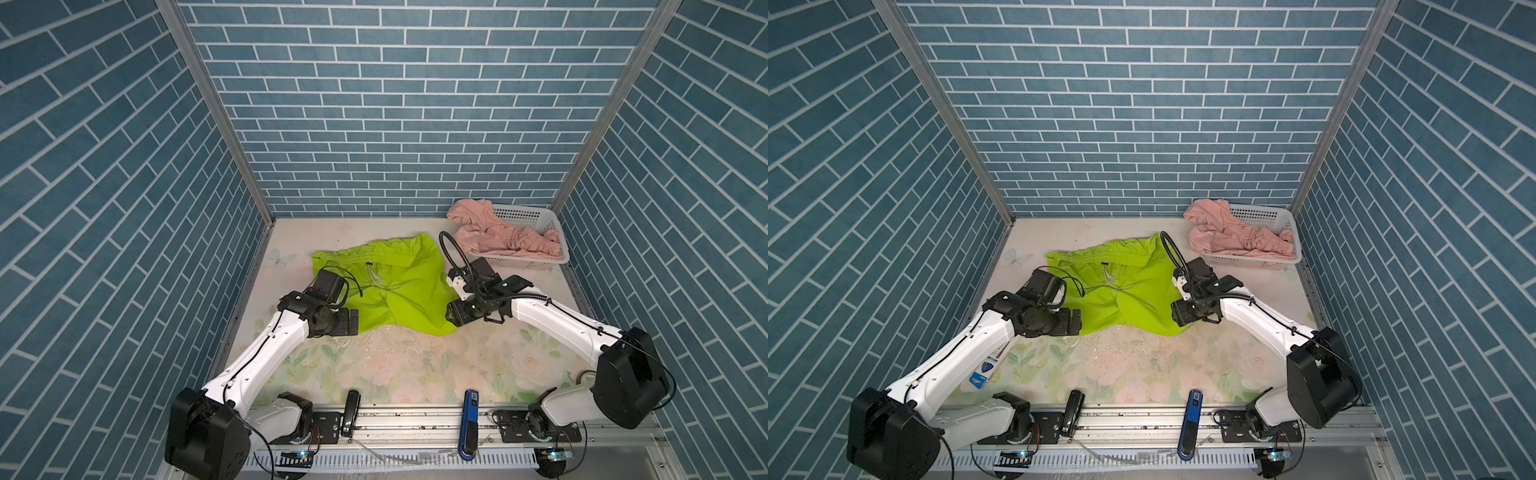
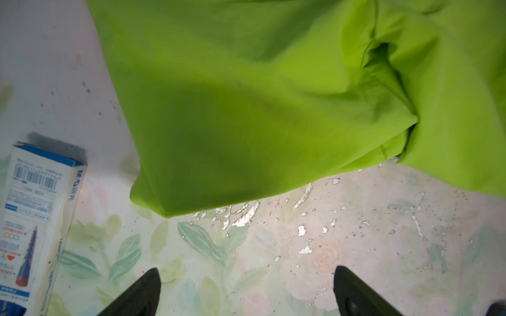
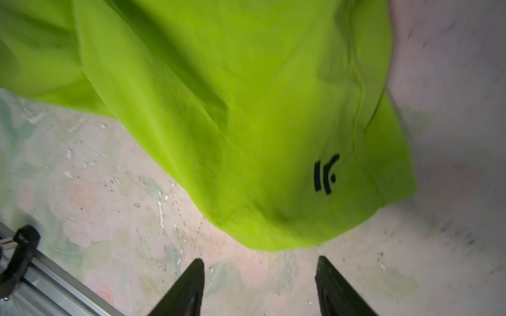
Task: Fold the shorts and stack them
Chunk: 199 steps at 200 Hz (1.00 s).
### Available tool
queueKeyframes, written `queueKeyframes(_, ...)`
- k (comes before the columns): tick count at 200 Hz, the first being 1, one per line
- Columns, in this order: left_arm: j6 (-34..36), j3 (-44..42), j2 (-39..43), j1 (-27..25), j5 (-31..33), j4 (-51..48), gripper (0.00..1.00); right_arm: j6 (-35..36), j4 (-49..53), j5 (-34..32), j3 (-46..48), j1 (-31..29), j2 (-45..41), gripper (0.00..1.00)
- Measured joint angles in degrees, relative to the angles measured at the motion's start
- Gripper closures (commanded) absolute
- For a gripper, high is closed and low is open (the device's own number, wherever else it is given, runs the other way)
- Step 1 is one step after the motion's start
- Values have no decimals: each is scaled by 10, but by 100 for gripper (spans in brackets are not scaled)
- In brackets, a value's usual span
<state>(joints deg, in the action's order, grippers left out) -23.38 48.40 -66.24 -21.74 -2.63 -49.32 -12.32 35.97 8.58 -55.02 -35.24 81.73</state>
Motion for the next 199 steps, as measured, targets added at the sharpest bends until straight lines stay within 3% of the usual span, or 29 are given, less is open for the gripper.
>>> queueKeyframes(34, -5, -5, -8, -85, 35, 30, 0, -27, -45, -6, 53, 0, 8, 36)
queueKeyframes(55, -4, 3, -45, -141, 63, 48, 0, -38, -78, -16, 53, 0, 31, 58)
queueKeyframes(90, -2, 3, -118, -152, 99, 75, 0, -47, -82, -49, 36, 1, 75, 100)
queueKeyframes(136, 9, 12, -199, -158, 137, 96, 2, -55, -79, -69, 29, 36, 73, 100)
queueKeyframes(144, 11, 15, -209, -160, 142, 101, 7, -56, -79, -69, 31, 46, 65, 100)
queueKeyframes(154, 16, 18, -219, -160, 148, 107, 21, -58, -80, -68, 36, 59, 49, 100)
queueKeyframes(178, 17, 31, -252, -161, 156, 110, 72, -59, -82, -66, 45, 79, 12, 100)
queueKeyframes(199, 24, 50, -279, -161, 154, 108, 100, -58, -89, -57, 45, 82, 4, 100)
